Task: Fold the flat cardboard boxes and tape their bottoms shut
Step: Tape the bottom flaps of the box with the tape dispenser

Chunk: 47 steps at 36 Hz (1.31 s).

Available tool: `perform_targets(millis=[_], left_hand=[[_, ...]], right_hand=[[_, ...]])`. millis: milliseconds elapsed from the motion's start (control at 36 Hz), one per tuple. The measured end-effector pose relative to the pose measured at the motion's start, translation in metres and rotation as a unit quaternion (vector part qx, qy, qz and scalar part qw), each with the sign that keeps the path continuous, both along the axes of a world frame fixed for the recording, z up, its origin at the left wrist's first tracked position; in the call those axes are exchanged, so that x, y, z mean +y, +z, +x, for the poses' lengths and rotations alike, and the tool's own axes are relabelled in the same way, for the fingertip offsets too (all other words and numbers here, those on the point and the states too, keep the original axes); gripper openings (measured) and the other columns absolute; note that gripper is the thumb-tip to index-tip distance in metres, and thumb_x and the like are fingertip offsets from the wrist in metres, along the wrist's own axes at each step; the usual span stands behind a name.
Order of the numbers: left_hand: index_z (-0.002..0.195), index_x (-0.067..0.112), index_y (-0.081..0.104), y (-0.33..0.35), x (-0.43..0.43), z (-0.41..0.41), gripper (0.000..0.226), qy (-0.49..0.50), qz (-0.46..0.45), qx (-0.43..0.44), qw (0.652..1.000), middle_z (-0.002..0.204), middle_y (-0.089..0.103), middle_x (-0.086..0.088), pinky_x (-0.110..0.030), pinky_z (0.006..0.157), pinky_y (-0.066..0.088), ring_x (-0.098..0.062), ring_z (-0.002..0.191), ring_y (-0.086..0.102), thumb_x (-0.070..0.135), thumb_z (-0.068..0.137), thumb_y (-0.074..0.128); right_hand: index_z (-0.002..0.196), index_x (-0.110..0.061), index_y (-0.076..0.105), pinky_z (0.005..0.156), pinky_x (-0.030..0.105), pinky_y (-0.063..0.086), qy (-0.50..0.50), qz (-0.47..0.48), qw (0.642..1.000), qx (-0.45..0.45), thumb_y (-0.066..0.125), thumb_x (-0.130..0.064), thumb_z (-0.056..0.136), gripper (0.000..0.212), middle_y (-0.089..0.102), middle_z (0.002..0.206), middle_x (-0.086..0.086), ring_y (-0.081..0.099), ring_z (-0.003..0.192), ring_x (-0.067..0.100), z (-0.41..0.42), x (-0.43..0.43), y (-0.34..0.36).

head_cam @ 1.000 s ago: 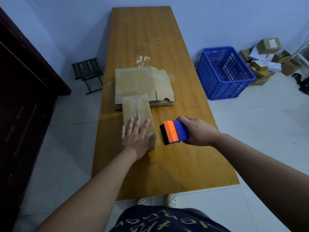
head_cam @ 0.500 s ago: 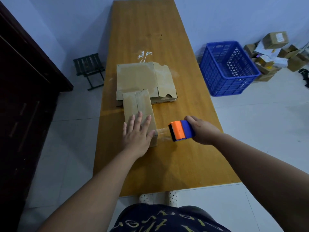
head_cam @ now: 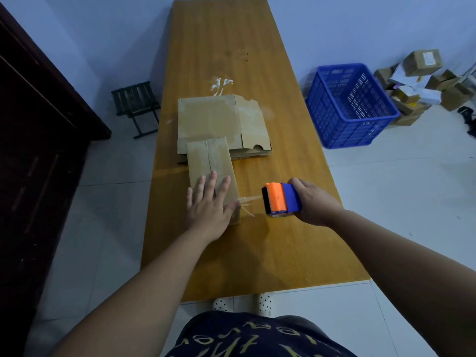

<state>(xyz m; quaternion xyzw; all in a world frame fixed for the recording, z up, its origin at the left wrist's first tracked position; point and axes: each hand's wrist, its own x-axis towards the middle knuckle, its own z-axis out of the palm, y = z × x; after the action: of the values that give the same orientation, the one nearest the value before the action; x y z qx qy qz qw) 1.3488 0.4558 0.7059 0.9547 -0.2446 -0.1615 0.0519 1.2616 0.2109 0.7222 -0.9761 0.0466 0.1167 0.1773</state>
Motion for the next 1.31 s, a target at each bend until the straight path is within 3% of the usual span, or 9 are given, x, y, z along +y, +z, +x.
perform_targets(millis=[83, 194, 333, 472, 611, 778, 1056, 1306], left_hand=[[0.149, 0.041, -0.012, 0.002, -0.001, 0.000, 0.063, 0.007, -0.007, 0.007, 1.000, 0.157, -0.023, 0.007, -0.040, 0.111, -0.017, -0.018, 0.144, -0.022, 0.062, 0.094, 0.010], [0.151, 0.039, 0.002, 0.006, -0.006, 0.000, 0.061, 0.031, -0.035, 0.017, 0.999, 0.160, -0.013, 0.007, -0.044, 0.114, -0.013, -0.018, 0.146, -0.016, 0.059, 0.097, 0.023], [0.151, 0.037, 0.010, 0.010, -0.010, -0.002, 0.061, 0.040, -0.042, 0.004, 0.998, 0.161, -0.004, 0.004, -0.047, 0.116, -0.008, -0.021, 0.147, -0.011, 0.060, 0.096, 0.021], [0.151, 0.038, 0.010, 0.009, -0.010, -0.003, 0.064, 0.046, -0.045, 0.006, 0.998, 0.161, -0.005, 0.004, -0.048, 0.116, -0.007, -0.022, 0.147, -0.011, 0.064, 0.093, 0.020], [0.150, 0.038, 0.012, 0.010, -0.009, -0.003, 0.065, 0.048, -0.056, 0.007, 0.997, 0.161, -0.005, 0.004, -0.048, 0.116, -0.007, -0.021, 0.147, -0.011, 0.065, 0.092, 0.023], [0.150, 0.039, 0.011, 0.009, -0.009, -0.003, 0.064, 0.051, -0.059, 0.010, 0.997, 0.161, -0.006, 0.005, -0.048, 0.116, -0.007, -0.020, 0.146, -0.013, 0.062, 0.094, 0.028], [0.150, 0.040, 0.011, 0.007, -0.010, -0.003, 0.061, 0.055, -0.053, 0.003, 0.997, 0.161, -0.006, 0.006, -0.047, 0.116, -0.007, -0.020, 0.147, -0.012, 0.062, 0.095, 0.026], [0.151, 0.039, 0.009, 0.005, -0.009, -0.003, 0.063, 0.047, -0.044, -0.008, 0.998, 0.161, -0.006, 0.004, -0.048, 0.116, -0.006, -0.021, 0.147, -0.012, 0.062, 0.094, 0.024]], right_hand=[[0.116, -0.021, 0.041, 0.065, 0.019, 0.036, -0.007, 0.016, 1.000, -0.004, 0.074, -0.021, 0.081, 0.048, 0.052, 0.097, -0.006, 0.052, 0.083, 0.008, -0.006, -0.005, 0.005], [0.117, -0.020, 0.042, 0.068, 0.023, 0.039, -0.021, 0.033, 0.999, -0.028, 0.075, -0.021, 0.080, 0.050, 0.050, 0.096, -0.007, 0.052, 0.083, 0.010, -0.010, -0.009, 0.015], [0.116, -0.016, 0.044, 0.067, 0.027, 0.041, -0.013, 0.016, 0.999, -0.045, 0.075, -0.019, 0.079, 0.048, 0.050, 0.096, -0.004, 0.052, 0.083, 0.015, -0.010, -0.012, 0.026], [0.114, -0.022, 0.042, 0.076, 0.035, 0.049, 0.022, -0.076, 0.995, -0.058, 0.070, -0.025, 0.079, 0.045, 0.056, 0.103, -0.002, 0.051, 0.091, 0.016, -0.004, -0.007, 0.023], [0.120, -0.026, 0.035, 0.089, 0.033, 0.039, 0.056, -0.182, 0.980, -0.056, 0.065, -0.035, 0.083, 0.049, 0.057, 0.108, -0.003, 0.054, 0.098, 0.017, 0.007, 0.002, 0.014], [0.126, -0.027, 0.031, 0.092, 0.037, 0.032, 0.073, -0.248, 0.965, -0.048, 0.064, -0.035, 0.086, 0.052, 0.056, 0.111, -0.001, 0.054, 0.101, 0.018, 0.016, 0.012, 0.013], [0.132, -0.026, 0.026, 0.093, 0.038, 0.034, 0.039, -0.263, 0.964, 0.026, 0.062, -0.028, 0.088, 0.057, 0.054, 0.118, 0.002, 0.052, 0.106, 0.019, 0.012, 0.008, -0.002], [0.133, -0.027, 0.026, 0.100, 0.039, 0.035, 0.072, -0.281, 0.957, 0.022, 0.063, -0.034, 0.088, 0.058, 0.056, 0.117, 0.004, 0.053, 0.108, 0.021, 0.012, 0.012, 0.003]])
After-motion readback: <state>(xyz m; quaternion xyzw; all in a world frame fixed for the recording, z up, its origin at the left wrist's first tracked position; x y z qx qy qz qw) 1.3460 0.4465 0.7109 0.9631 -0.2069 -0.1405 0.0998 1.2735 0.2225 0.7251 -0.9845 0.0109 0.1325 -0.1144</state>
